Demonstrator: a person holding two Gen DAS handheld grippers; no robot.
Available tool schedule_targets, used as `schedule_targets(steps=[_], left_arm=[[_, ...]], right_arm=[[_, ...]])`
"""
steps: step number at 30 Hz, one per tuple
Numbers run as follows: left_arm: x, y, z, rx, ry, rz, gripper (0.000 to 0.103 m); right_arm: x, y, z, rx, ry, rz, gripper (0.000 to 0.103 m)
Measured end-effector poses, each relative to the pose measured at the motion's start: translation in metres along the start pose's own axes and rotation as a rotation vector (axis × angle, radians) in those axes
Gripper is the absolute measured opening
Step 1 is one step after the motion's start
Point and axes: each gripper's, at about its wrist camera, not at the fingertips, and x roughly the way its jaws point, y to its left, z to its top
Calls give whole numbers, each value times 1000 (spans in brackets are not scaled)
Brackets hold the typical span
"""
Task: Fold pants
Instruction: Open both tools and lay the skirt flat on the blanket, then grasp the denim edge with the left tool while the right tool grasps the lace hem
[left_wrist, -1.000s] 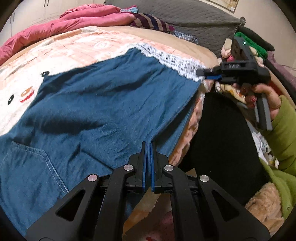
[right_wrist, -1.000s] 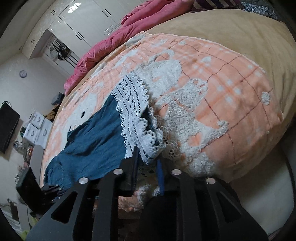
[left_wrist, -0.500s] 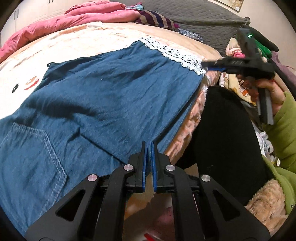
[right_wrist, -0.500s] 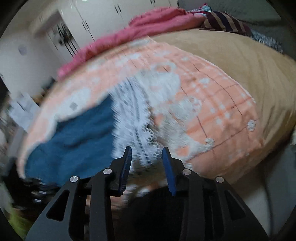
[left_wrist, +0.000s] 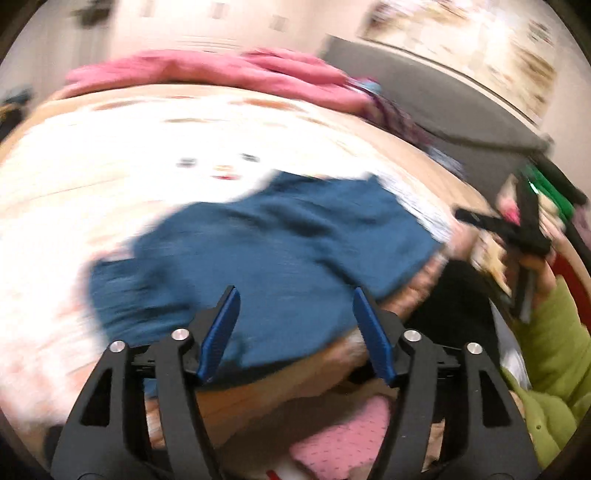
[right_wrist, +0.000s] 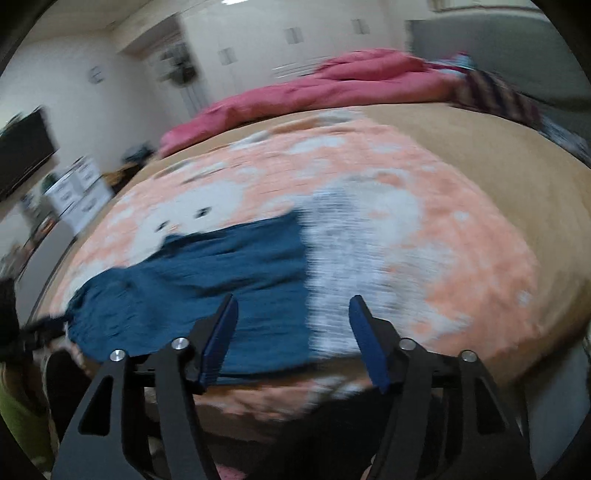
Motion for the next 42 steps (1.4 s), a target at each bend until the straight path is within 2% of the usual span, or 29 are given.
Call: schedule_targets(steps=[2, 4, 6, 11, 13, 15, 16, 17, 18, 19, 21, 23, 25, 27, 30, 33, 34, 36, 37, 40, 42], left_arm=[[-16, 23, -6, -60, -10, 91, 64], [-26, 41, -17, -129, -4, 134, 64], [-26, 53, -26, -206, 24, 157, 65], [-13, 67, -38, -296, 70, 159, 69], [-10, 71, -38, -314, 65, 163, 69], [-5, 72, -35, -345, 49, 123, 68], [-2, 72, -34, -355, 40, 95, 62], [3, 71, -31, -359, 35, 80, 41], [8, 69, -29, -352, 42, 119, 30], [11, 69, -26, -343, 43, 127, 30], [5, 70, -22, -334, 21, 132, 22], [-7, 71, -15, -296, -5, 166, 20], [-18, 75, -9, -271, -18, 210, 20], [-22, 80, -8, -269, -3, 221, 20], [-6, 87, -19, -271, 64, 251, 23], [5, 90, -28, -265, 90, 277, 27], [6, 90, -29, -263, 90, 285, 29], [5, 90, -28, -253, 86, 321, 43], [4, 91, -28, -255, 82, 336, 46], [-10, 87, -29, -260, 51, 333, 49], [-26, 77, -26, -230, 19, 369, 50]], right_arm=[[16, 16, 4, -39, 34, 28, 62], [33, 34, 5, -82, 78, 63, 63], [49, 51, 4, -122, 120, 76, 68], [73, 71, -2, -169, 182, 80, 69], [75, 73, -6, -175, 189, 77, 70], [77, 73, -10, -181, 203, 70, 73], [79, 73, -11, -181, 210, 63, 73], [82, 73, -13, -182, 221, 58, 73], [85, 72, -16, -183, 240, 55, 73], [88, 73, -18, -186, 246, 50, 73], [89, 73, -21, -199, 258, 43, 73], [87, 74, -21, -212, 259, 36, 73], [85, 72, -21, -214, 258, 23, 73], [85, 68, -22, -202, 261, 24, 75], [88, 64, -26, -199, 275, 19, 75], [90, 65, -30, -222, 284, 6, 76], [91, 66, -31, -232, 284, 2, 76], [93, 66, -33, -240, 281, 1, 78], [93, 67, -34, -243, 277, 7, 79], [87, 64, -31, -218, 264, 45, 82], [77, 58, -26, -171, 239, 96, 82]])
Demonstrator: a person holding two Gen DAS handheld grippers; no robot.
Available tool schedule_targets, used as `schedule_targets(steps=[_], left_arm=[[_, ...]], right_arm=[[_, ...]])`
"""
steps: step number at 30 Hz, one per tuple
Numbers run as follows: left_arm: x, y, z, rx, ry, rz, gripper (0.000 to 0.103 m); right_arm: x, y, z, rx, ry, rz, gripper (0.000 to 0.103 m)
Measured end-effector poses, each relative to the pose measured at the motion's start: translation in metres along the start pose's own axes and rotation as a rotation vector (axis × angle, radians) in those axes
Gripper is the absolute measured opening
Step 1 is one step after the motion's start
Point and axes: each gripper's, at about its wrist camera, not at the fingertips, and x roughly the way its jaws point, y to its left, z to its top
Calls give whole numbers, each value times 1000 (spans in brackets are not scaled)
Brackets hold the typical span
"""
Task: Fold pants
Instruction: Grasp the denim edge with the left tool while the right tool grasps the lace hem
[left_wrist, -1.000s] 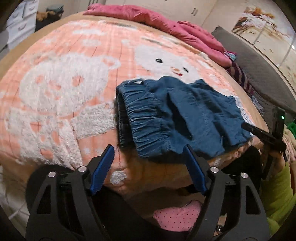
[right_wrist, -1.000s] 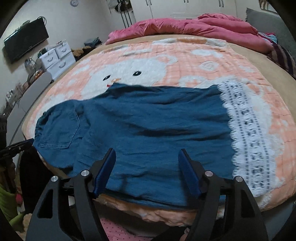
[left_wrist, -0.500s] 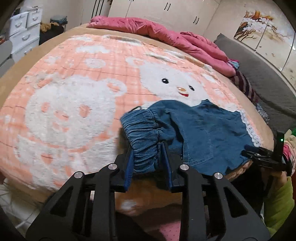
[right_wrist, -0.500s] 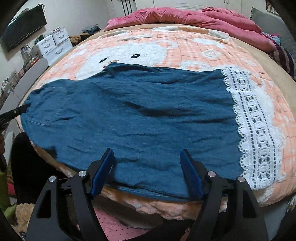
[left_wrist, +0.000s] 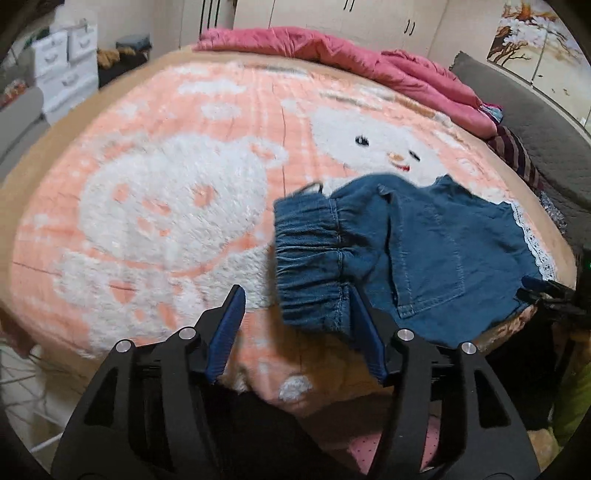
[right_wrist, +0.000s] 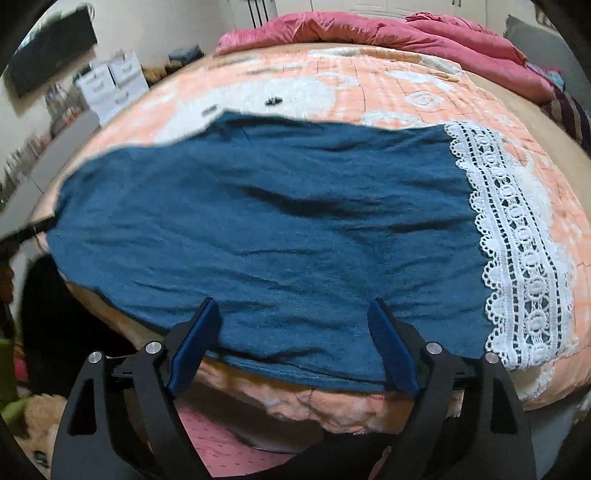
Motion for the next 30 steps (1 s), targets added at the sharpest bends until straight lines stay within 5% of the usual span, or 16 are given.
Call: schedule_targets(steps=[7, 15, 24, 30], left_arm=[[-22, -26, 36, 49, -97, -32, 63], [26, -118, 76, 188, -47, -195, 70], [120, -202, 115, 345, 111, -237, 70], [172, -208, 132, 335, 209, -270, 70]], right_arm=[[-35, -28, 20, 88, -138, 25, 82], [-45, -76, 57, 126, -195, -67, 82], [-15, -158, 110, 222, -122, 22, 81], [22, -191, 126, 267, -23, 134, 65]])
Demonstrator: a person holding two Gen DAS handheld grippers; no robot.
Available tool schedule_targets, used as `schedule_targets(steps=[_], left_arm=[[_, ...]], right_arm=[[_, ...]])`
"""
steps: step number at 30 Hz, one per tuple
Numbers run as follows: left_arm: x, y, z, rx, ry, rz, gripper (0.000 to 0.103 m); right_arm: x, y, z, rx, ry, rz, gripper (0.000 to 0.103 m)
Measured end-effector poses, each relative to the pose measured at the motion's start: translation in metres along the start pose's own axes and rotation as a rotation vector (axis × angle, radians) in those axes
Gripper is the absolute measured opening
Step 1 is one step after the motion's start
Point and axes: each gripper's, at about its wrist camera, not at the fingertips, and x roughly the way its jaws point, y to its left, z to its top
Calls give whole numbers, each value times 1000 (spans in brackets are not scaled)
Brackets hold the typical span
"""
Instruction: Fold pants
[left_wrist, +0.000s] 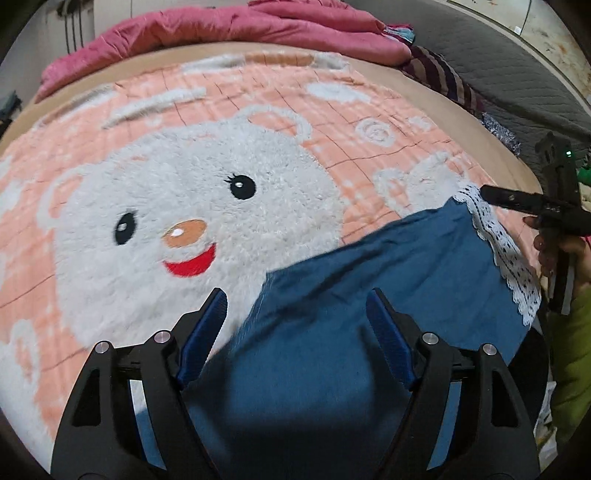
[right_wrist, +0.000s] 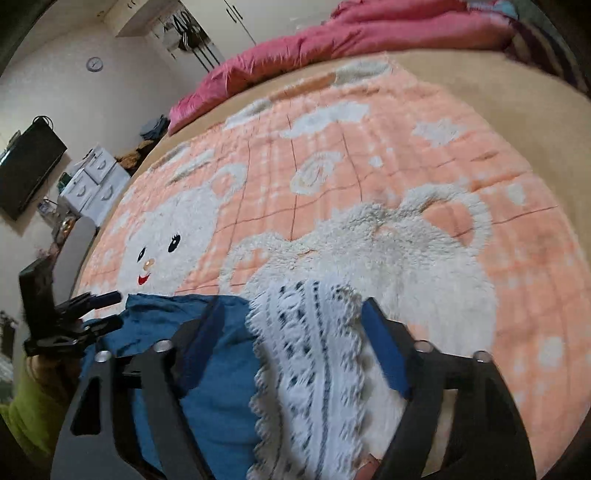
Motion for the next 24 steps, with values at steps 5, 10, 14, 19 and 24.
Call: schedule_targets(steps=[5, 10, 14, 19, 24], left_arm=[[22, 4, 6, -6, 45, -46, 70], [33, 3, -1, -8, 62, -68, 62], [30, 9, 2, -53, 43, -144, 32], [32, 11, 4, -78, 39, -189, 24], [30, 18, 4, -127, 7, -165, 4]], right_arm=[[12, -1, -4, -40, 41, 18, 58], [4, 4, -10, -86, 18, 29, 43], [6, 7, -9, -104, 14, 44, 42], [19, 4, -6, -85, 42, 50, 35], [6, 12, -13, -116, -29, 30, 24]])
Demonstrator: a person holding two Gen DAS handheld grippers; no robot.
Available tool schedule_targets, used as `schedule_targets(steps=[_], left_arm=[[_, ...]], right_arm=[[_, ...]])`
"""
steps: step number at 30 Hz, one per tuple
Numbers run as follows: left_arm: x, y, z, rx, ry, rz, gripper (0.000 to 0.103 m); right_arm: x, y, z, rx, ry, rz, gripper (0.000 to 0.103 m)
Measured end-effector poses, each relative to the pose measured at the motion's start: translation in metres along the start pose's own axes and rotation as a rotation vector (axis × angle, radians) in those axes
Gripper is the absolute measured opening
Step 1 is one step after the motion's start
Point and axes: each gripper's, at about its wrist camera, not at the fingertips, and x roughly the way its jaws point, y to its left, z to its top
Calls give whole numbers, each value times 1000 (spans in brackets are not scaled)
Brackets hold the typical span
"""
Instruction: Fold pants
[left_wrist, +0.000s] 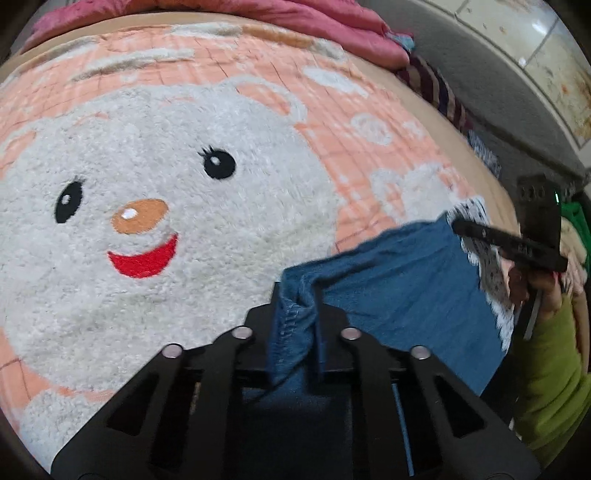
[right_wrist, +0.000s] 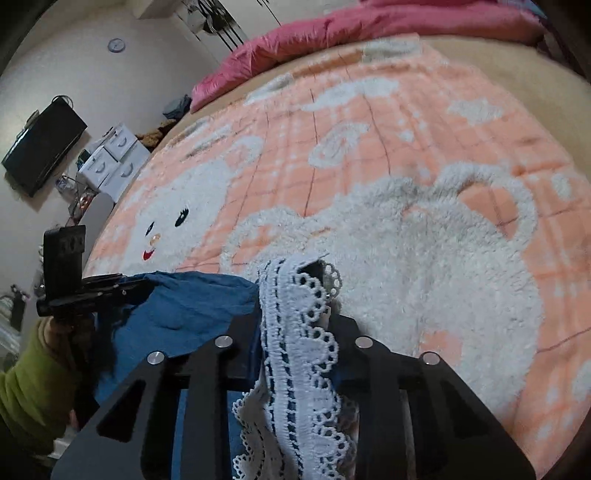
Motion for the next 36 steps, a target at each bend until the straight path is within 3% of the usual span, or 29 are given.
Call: schedule_targets(steps=[3, 6, 9, 14, 19, 21, 23, 24, 26, 28, 31, 32, 34, 36], left_arm=[[-20, -9, 4, 29, -95, 16, 2], [-28, -18, 11, 58, -129, 53, 2], [-17, -19, 18, 58, -123, 84, 2], [8, -16, 16, 70, -86, 141, 2], [16, -12, 10, 79, -81, 167, 5], [18, -8, 10, 64, -79, 167, 8], [19, -6, 11, 55, -81, 161, 9], [19, -5, 11, 50, -84, 160, 10], [17, -3, 10, 42, -90, 155, 12], [15, -2, 10, 35, -96, 159, 14], [10, 0, 7, 27, -111, 160, 16], [10, 1, 7, 24, -109, 157, 16], [9, 2, 6, 12, -113, 150, 16], [9, 2, 6, 9, -115, 150, 16]], right_arm=[[-19, 18, 3, -56, -77, -35, 23], [-26, 33, 15, -134, -120, -90, 23], [-8, 32, 25, -179, -69, -188, 23], [30, 17, 22, -181, 30, -254, 25], [29, 7, 19, -152, 13, -266, 36], [27, 4, 18, -141, 8, -288, 47], [25, -1, 18, -118, 0, -275, 49], [24, -3, 18, -108, -4, -286, 57], [19, -8, 18, -85, -19, -292, 63], [13, -11, 18, -66, -31, -315, 64], [-1, -17, 17, -17, -63, -234, 64], [1, -20, 16, 0, -35, -196, 66], [8, -24, 14, 26, 5, -144, 62], [15, -21, 12, 37, 29, -68, 31]])
